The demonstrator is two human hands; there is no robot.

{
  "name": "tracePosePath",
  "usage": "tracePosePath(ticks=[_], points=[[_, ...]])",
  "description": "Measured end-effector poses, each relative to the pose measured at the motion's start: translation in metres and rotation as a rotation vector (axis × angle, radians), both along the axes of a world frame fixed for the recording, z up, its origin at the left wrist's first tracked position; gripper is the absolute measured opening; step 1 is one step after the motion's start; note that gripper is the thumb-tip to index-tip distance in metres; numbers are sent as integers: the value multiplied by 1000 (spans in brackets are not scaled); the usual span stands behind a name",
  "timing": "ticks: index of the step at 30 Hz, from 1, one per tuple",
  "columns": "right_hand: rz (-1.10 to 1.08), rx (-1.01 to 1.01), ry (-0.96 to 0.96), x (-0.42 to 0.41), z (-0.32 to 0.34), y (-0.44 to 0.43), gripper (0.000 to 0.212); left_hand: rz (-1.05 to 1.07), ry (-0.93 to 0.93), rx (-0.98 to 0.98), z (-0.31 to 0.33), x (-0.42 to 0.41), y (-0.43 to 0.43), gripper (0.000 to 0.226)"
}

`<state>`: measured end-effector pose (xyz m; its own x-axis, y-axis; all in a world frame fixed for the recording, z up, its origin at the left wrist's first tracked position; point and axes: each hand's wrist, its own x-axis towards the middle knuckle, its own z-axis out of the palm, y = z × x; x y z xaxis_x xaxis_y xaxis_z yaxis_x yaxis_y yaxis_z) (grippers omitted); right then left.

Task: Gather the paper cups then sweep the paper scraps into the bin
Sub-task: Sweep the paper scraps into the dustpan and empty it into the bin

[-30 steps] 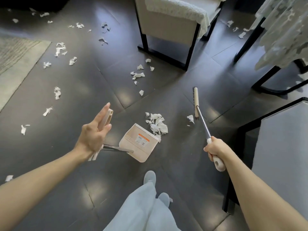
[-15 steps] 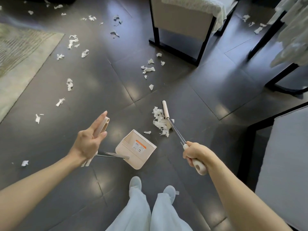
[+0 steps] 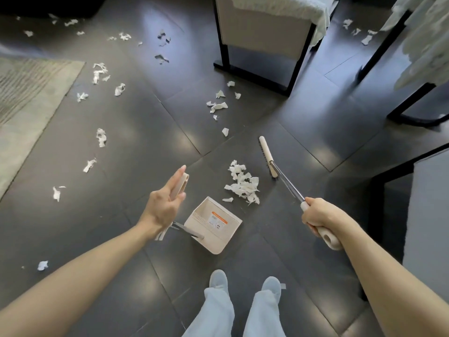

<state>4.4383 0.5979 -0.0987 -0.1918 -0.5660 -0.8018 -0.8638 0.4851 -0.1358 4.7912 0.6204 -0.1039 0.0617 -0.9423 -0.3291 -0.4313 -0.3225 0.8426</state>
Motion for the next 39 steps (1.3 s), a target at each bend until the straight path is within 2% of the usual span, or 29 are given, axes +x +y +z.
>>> tracePosePath(ticks=[3, 5, 8, 12, 16, 20, 23, 29, 31, 33, 35, 39], points=[[157, 6, 99, 24, -11, -19, 33, -12, 5, -30, -5, -4, -14, 74], [243, 5, 127, 40, -19, -27, 34, 1, -5, -51, -11, -8, -21, 75], [299, 37, 110, 58, -28, -27, 51, 4, -78, -73, -15, -16, -38, 70], [346, 129, 15, 71, -23, 1, 69, 4, -58, -84, -14, -23, -65, 67], [276, 291, -107, 58, 5, 26, 89, -13, -83, -78, -13, -32, -76, 67], [19, 269, -248, 27, 43, 31, 77, -7, -85, -70, -13, -24, -72, 68], [-17, 212, -259, 21, 62, 35, 76, -28, 0, -45, -10, -18, -62, 69], [-161, 100, -245, 16, 60, 51, 77, -118, 37, -35, -4, -12, -32, 67], [-126, 79, -170, 12, 52, 58, 79, -142, 60, -21, -2, -11, -23, 66], [-1, 66, -30, 13, 45, 68, 79, -148, 61, -29, -1, -12, -17, 66], [121, 46, 78, 23, 34, 79, 71, -143, 49, -45, -2, -15, -12, 66], [125, 134, 19, 61, 12, 100, 59, -137, 67, -52, -3, -25, -15, 66]])
